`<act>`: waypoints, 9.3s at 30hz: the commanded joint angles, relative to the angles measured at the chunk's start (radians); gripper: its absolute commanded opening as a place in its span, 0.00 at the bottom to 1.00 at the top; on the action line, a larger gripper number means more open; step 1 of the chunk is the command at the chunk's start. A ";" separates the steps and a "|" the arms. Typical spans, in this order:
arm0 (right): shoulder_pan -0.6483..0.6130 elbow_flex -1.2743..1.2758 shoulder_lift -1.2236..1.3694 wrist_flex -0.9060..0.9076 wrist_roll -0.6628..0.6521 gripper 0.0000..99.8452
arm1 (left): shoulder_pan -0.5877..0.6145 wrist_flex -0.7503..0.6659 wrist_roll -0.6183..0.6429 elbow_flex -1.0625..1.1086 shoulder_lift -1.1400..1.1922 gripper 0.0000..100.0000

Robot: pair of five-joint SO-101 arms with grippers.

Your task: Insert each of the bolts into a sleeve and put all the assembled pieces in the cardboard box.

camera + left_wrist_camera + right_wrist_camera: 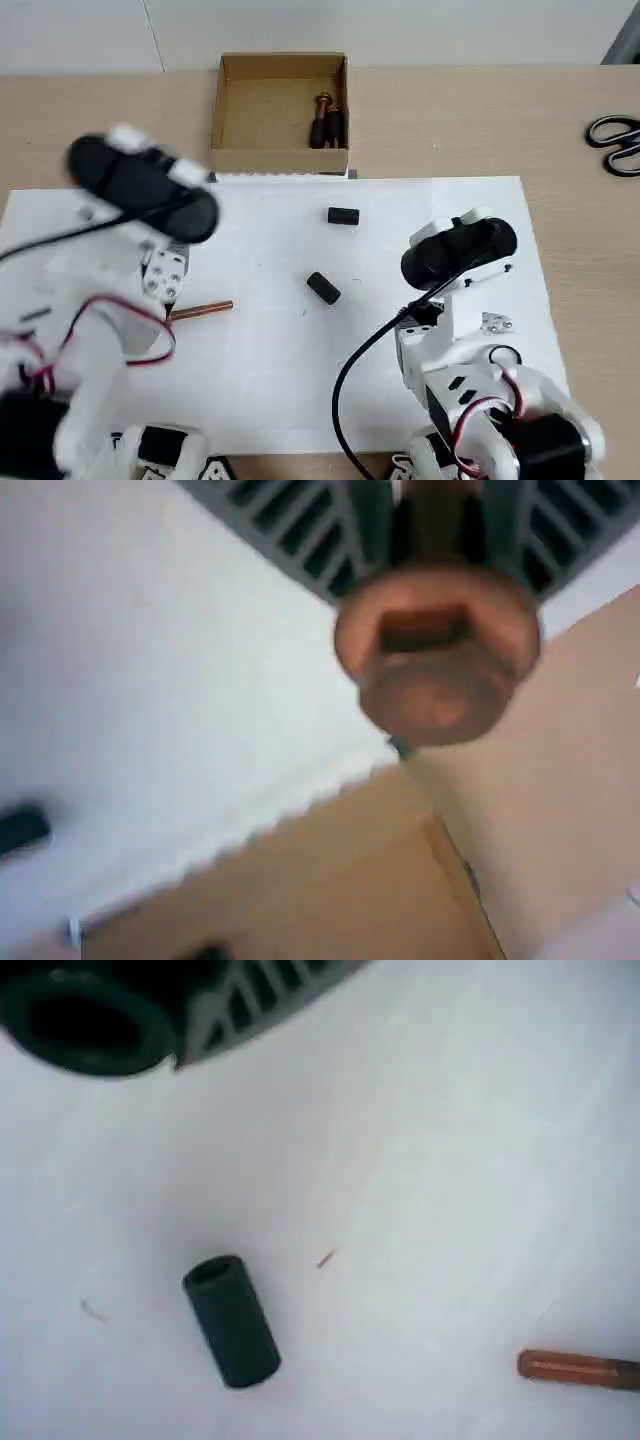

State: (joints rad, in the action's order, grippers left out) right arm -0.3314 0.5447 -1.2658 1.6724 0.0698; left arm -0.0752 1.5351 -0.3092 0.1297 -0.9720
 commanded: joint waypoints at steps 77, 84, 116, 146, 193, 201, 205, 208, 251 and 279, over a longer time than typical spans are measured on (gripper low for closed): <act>-0.435 0.741 -0.544 -0.613 -0.055 0.00 | -0.423 -0.609 0.959 1.023 -0.677 0.01; -0.435 0.741 -0.544 -0.615 -0.054 0.00 | -0.425 -0.629 0.961 1.053 -0.678 0.01; -0.437 0.736 -0.542 -0.642 -0.028 0.00 | -0.512 -0.620 0.959 1.079 -0.677 0.01; -0.433 0.703 -0.544 -0.641 -0.077 0.00 | -0.629 -0.414 0.833 1.081 -0.672 0.21; -0.142 0.637 -0.466 -0.676 0.101 0.00 | 0.158 -0.503 0.588 1.300 -0.677 0.01; -0.062 0.322 -0.041 -0.802 0.109 0.00 | 0.150 -0.643 0.555 1.426 -0.677 0.01; -0.062 0.117 0.188 -0.831 0.103 0.00 | 0.150 -0.647 0.554 1.471 -0.677 0.01; -0.062 -0.040 0.348 -0.835 0.103 0.00 | 0.150 -0.649 0.554 1.491 -0.677 0.01; -0.047 -1.576 2.195 -1.086 -0.092 0.12 | 0.149 -0.672 0.557 1.492 -0.675 0.01; -0.122 -2.220 2.127 0.042 -0.052 0.22 | 0.155 -0.669 0.562 1.494 -0.675 0.01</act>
State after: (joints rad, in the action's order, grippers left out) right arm -0.4465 -1.6387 0.9666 1.6909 -0.0115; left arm 0.0752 0.8861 0.2493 1.6303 -1.6395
